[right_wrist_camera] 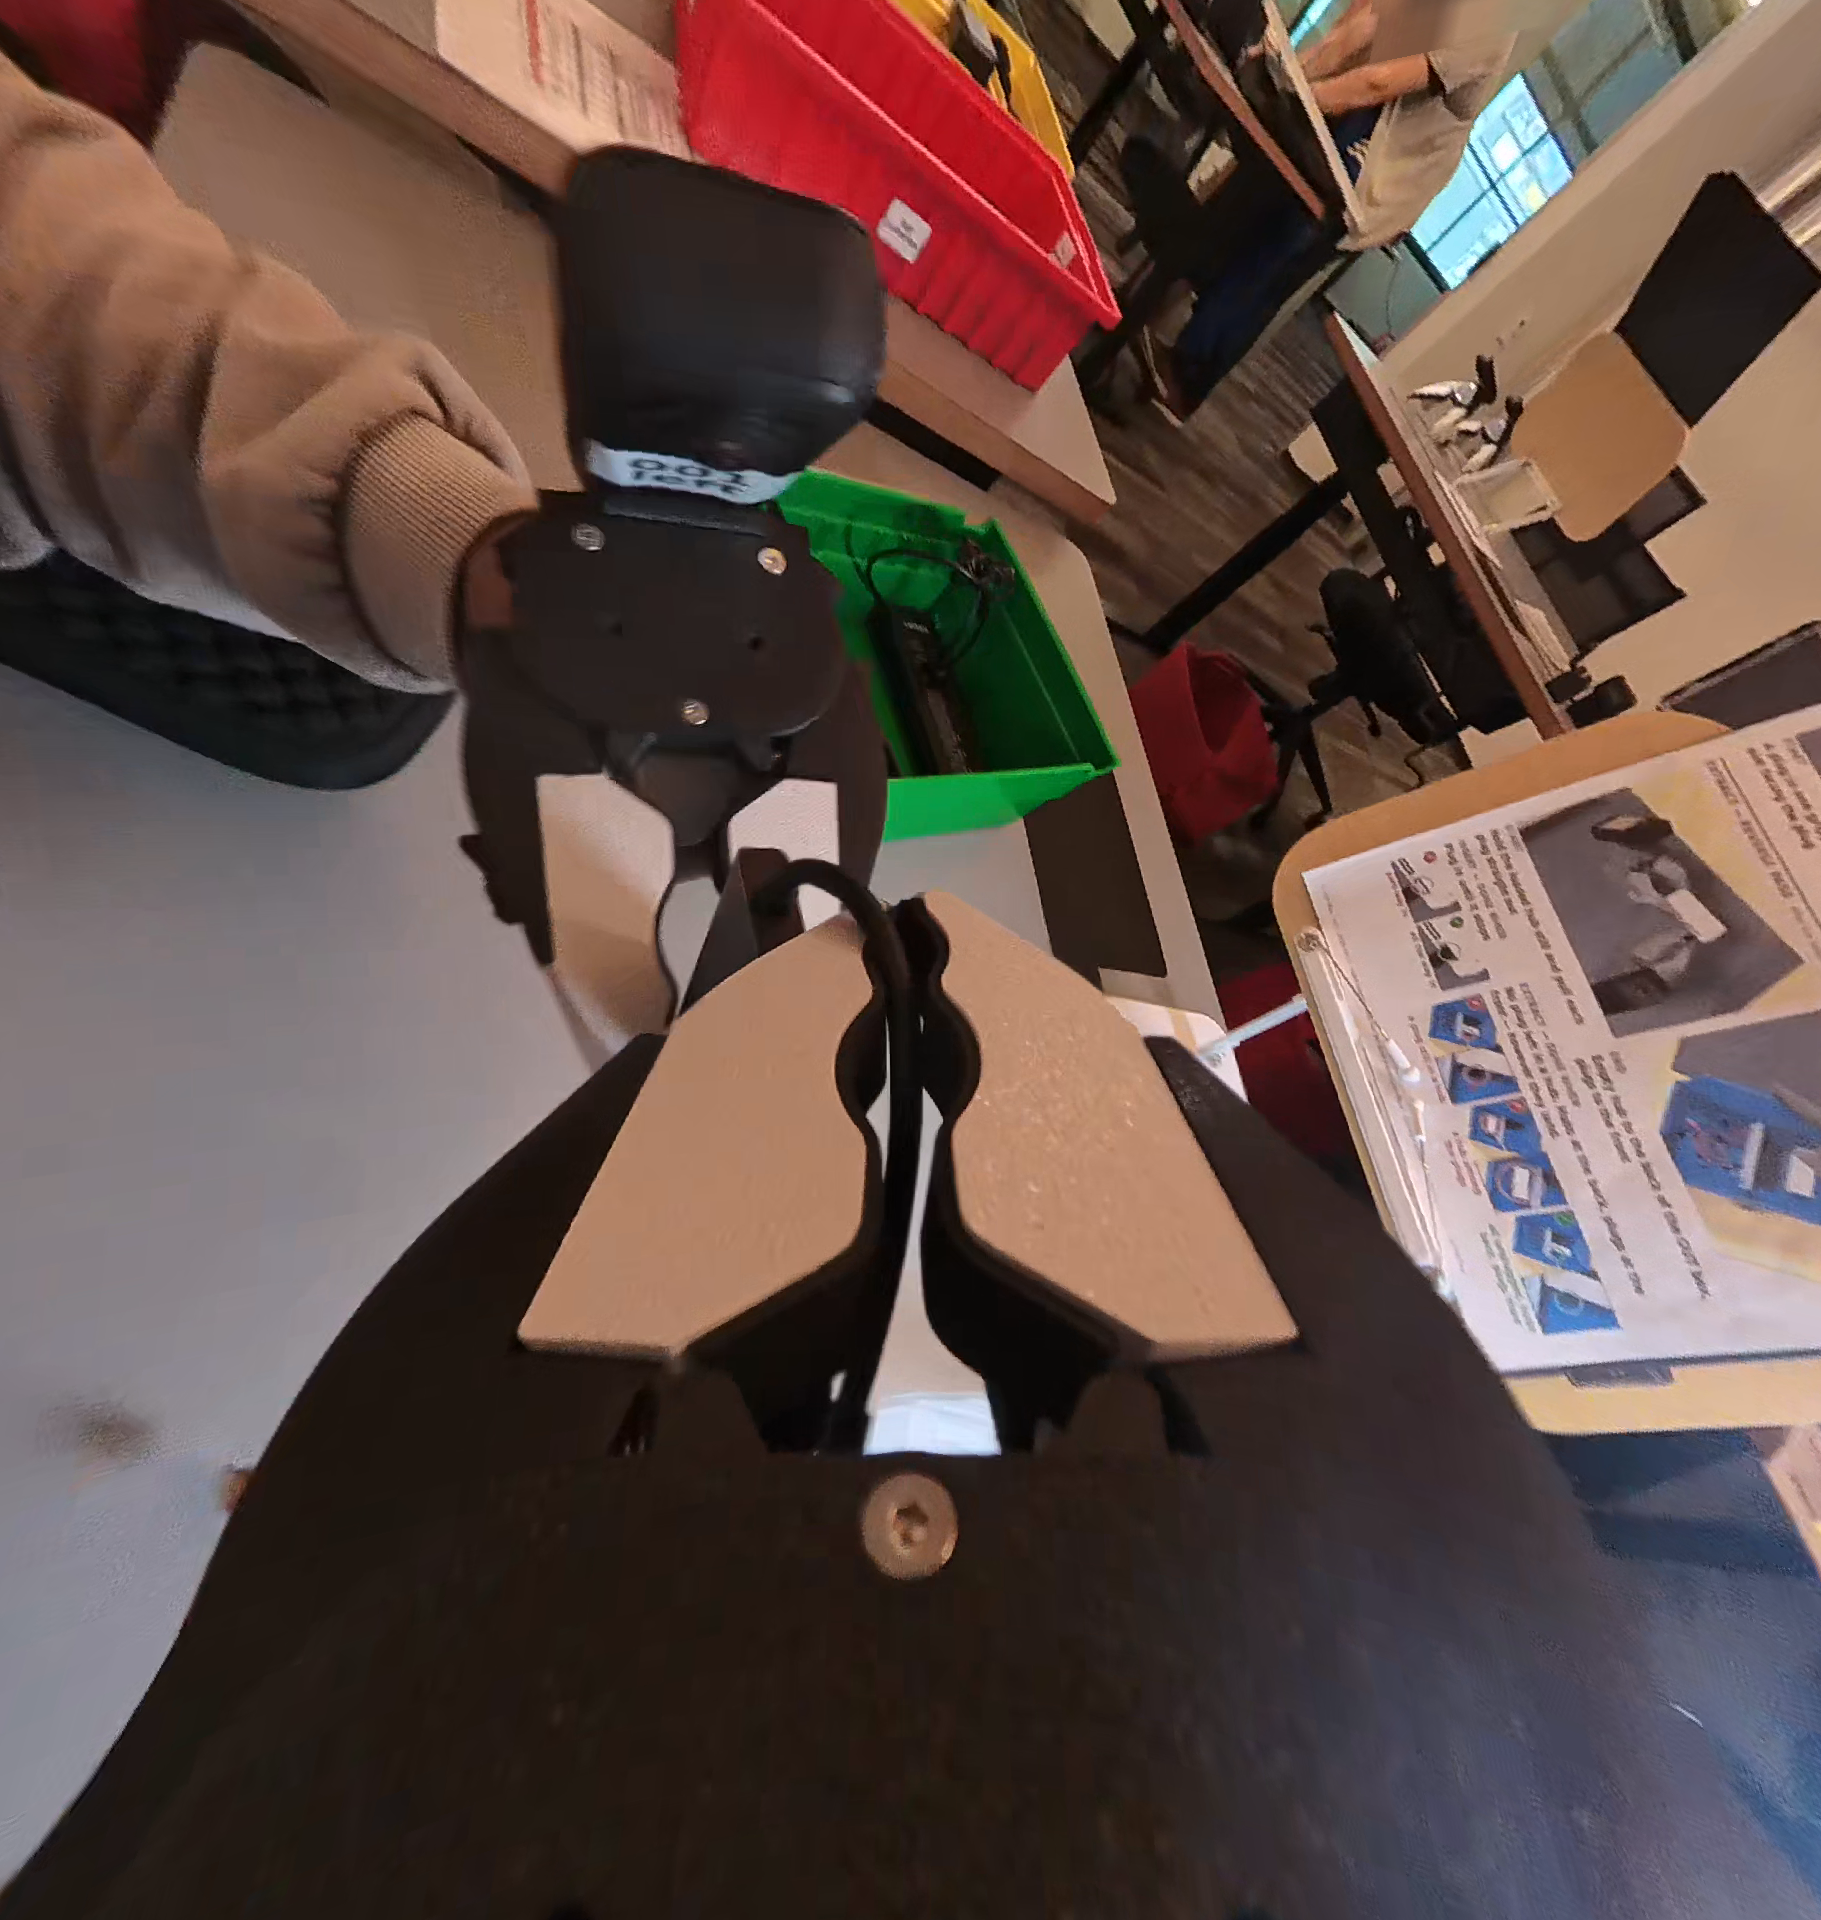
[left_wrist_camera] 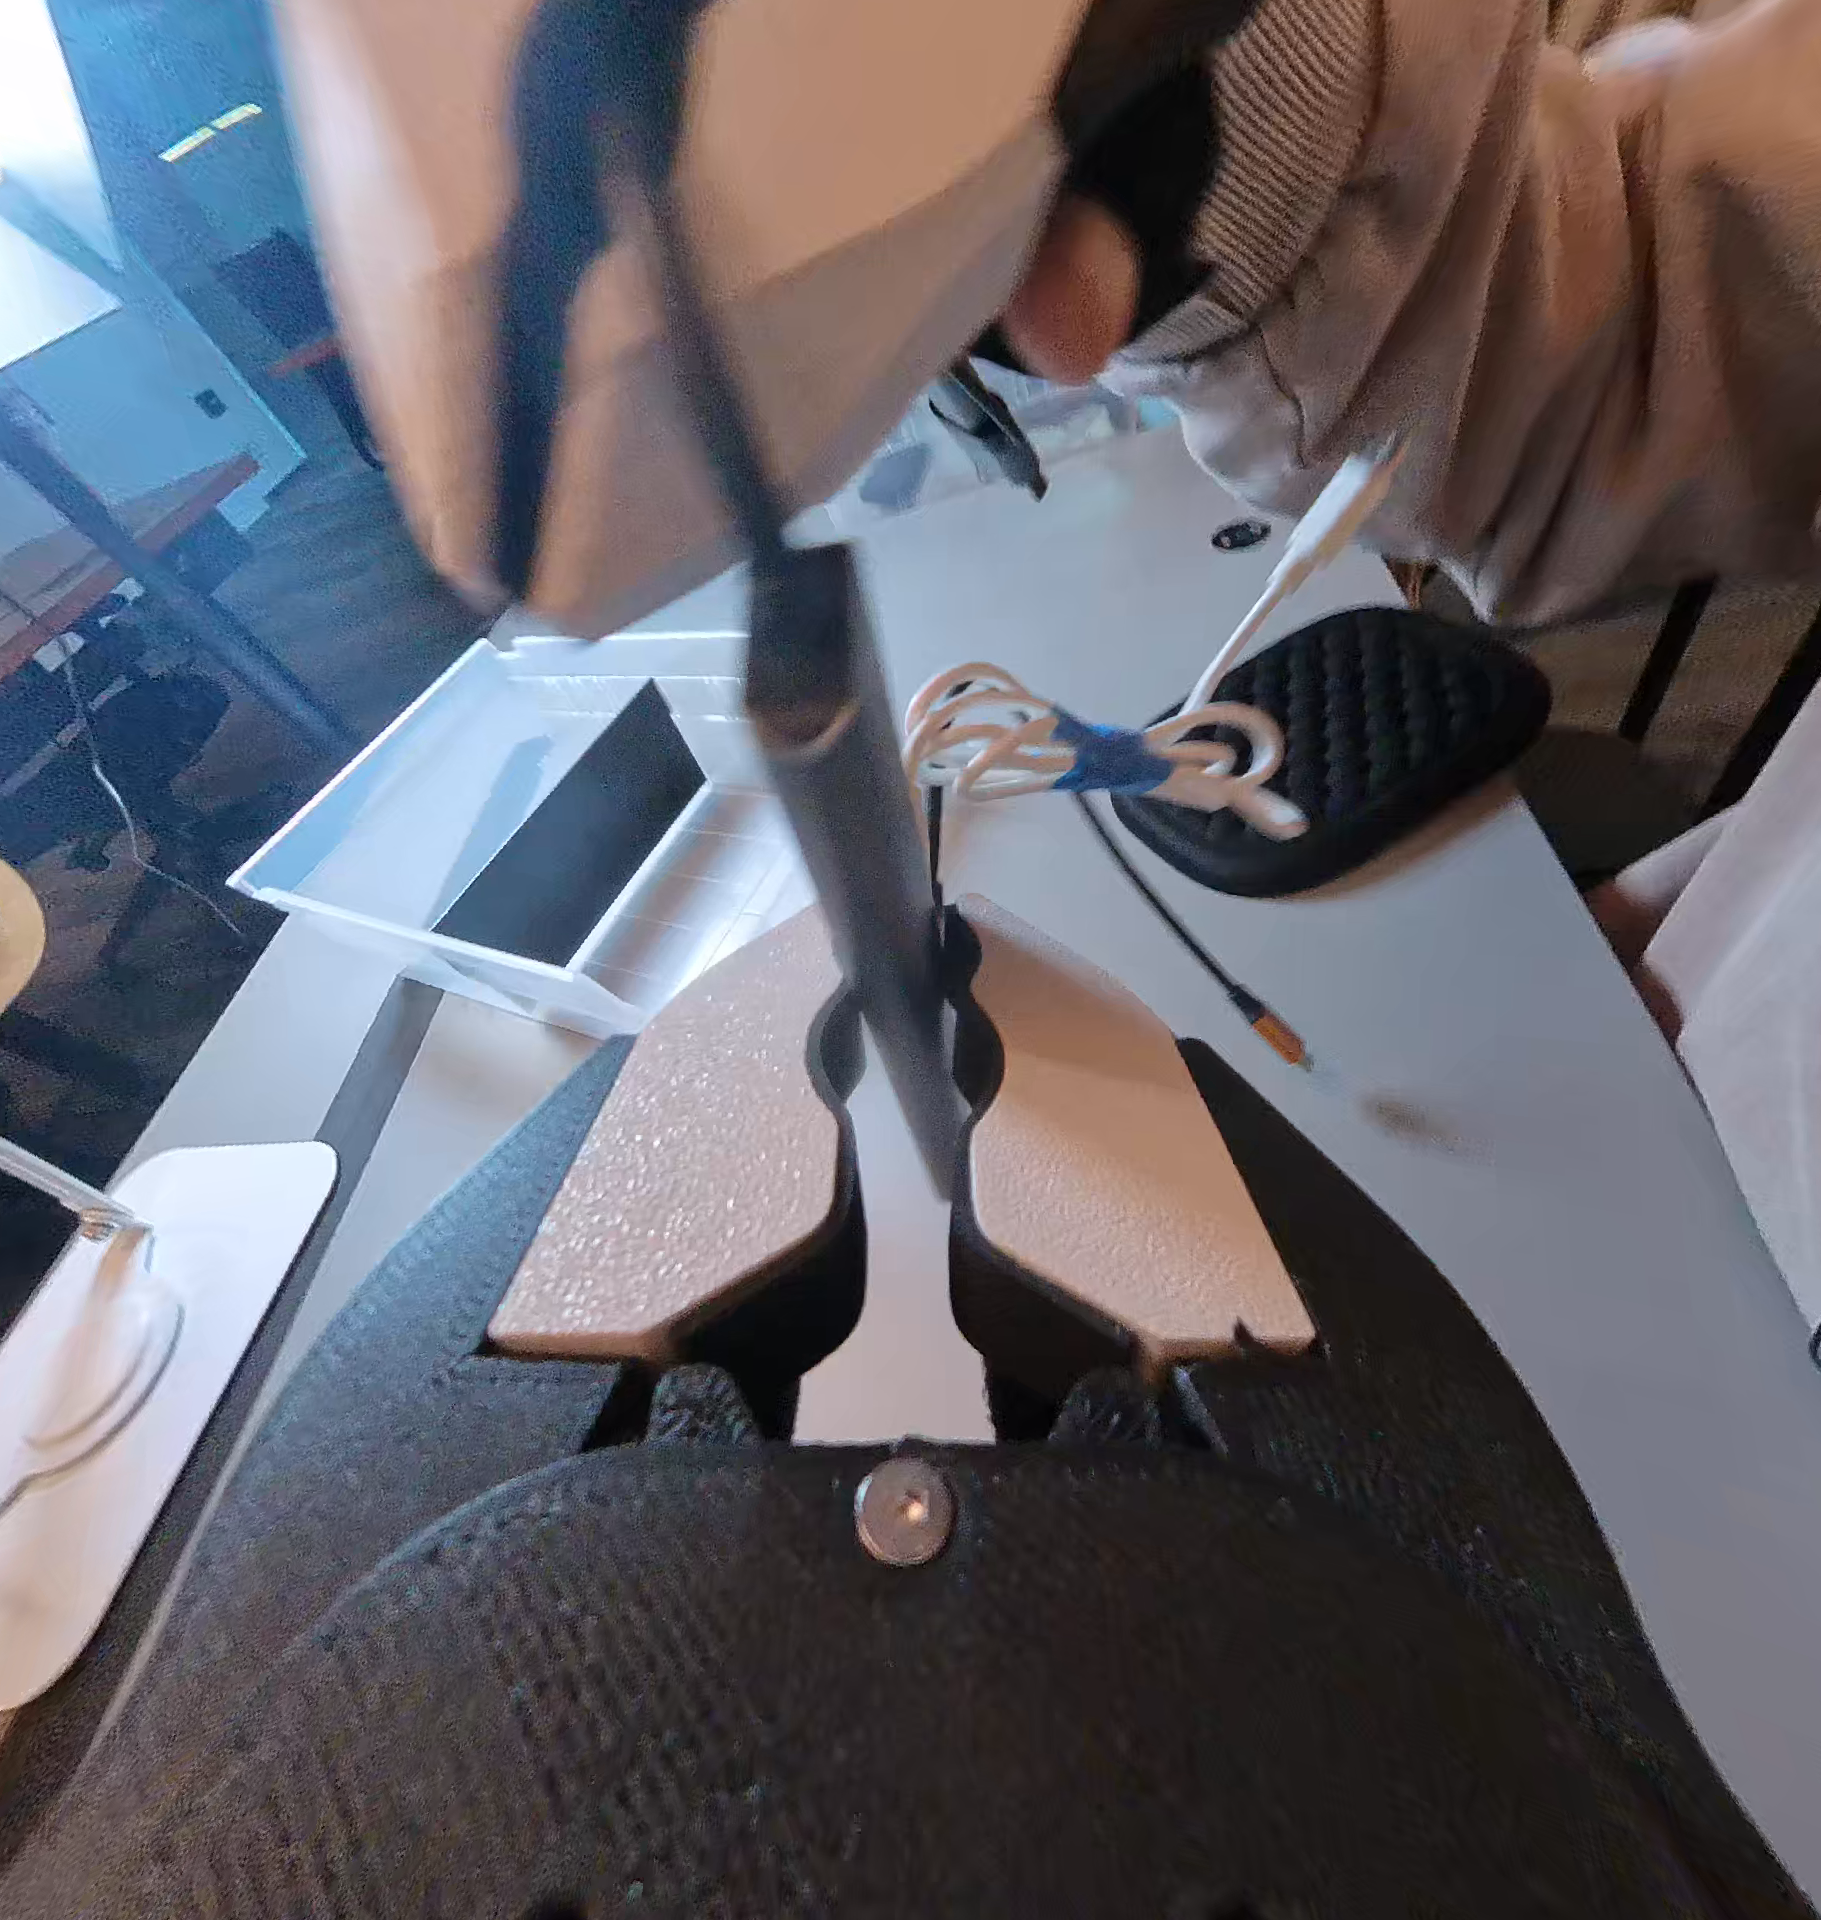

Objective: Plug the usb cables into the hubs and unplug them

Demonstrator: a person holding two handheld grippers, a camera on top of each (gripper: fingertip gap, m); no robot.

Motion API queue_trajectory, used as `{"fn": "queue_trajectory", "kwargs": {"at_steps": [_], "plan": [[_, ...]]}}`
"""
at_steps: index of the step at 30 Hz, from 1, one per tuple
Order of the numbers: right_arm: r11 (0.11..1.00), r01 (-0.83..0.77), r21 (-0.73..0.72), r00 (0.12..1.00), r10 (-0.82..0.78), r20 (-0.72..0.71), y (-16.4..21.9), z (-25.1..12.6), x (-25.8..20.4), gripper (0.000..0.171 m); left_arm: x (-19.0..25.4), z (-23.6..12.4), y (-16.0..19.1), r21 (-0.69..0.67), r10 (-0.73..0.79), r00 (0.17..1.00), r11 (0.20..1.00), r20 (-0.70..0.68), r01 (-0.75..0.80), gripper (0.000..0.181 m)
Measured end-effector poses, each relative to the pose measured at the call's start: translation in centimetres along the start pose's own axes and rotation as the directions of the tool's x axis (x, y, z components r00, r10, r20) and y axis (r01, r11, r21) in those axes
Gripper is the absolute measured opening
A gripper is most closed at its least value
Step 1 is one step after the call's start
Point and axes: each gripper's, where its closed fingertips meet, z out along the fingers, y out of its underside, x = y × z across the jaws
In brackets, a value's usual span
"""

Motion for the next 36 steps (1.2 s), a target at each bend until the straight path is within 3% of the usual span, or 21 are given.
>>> {"fn": "queue_trajectory", "kwargs": {"at_steps": [1, 4, 7, 11, 13, 15, 18, 25, 31, 36], "plan": [[1.0, -0.019, 0.012, 1.0, 0.019, 0.003, 0.0, -0.2, 0.2, 0.0, -0.2, -0.6, 0.0, 0.035, -0.047, 0.999, 0.998, -0.016, 0.048, 0.011], [0.976, -0.201, 0.084, 0.977, 0.193, 0.092, 1.2, -2.4, 1.0, 0.03, -0.6, -2.6, 0.6, 0.115, -0.165, 0.984, 0.978, -0.069, 0.172, 0.011], [0.885, -0.422, 0.199, 0.907, 0.411, 0.096, 4.3, -4.8, 3.0, 0.033, -0.7, -4.7, 1.1, 0.222, -0.327, 0.93, 0.907, -0.166, 0.359, 0.011], [0.844, -0.485, 0.23, 0.873, 0.481, 0.076, 7.6, -5.0, 0.7, 0.03, -2.8, -6.0, 2.5, 0.345, -0.608, 0.732, 0.645, -0.308, 0.682, 0.011], [0.866, -0.458, 0.202, 0.888, 0.454, 0.066, 8.2, -3.9, -0.9, 0.026, -4.2, -5.3, 4.2, 0.343, -0.731, 0.589, 0.486, -0.346, 0.804, 0.011], [0.894, -0.418, 0.16, 0.908, 0.412, 0.072, 8.3, -2.5, -2.3, 0.022, -4.5, -4.2, 6.0, 0.306, -0.796, 0.492, 0.399, -0.351, 0.864, 0.011], [0.926, -0.375, 0.045, 0.925, 0.371, 0.08, 9.0, 0.0, -3.2, 0.022, -3.1, -2.4, 7.4, 0.223, -0.8, 0.516, 0.466, -0.307, 0.856, 0.011], [0.914, -0.371, -0.162, 0.856, 0.404, 0.323, 11.3, 5.5, -7.8, 0.028, 0.7, -1.2, 7.4, 0.096, -0.61, 0.764, 0.765, -0.209, 0.637, 0.011], [0.91, -0.399, -0.112, 0.826, 0.409, 0.387, 11.0, 6.7, -9.8, 0.011, 1.9, -1.3, 7.3, 0.072, -0.514, 0.828, 0.838, -0.224, 0.54, 0.011], [0.906, -0.404, -0.124, 0.815, 0.418, 0.401, 11.6, 7.0, -10.7, 0.008, 2.5, -1.4, 8.4, -0.019, -0.297, 0.947, 0.955, -0.125, 0.297, 0.011]]}}
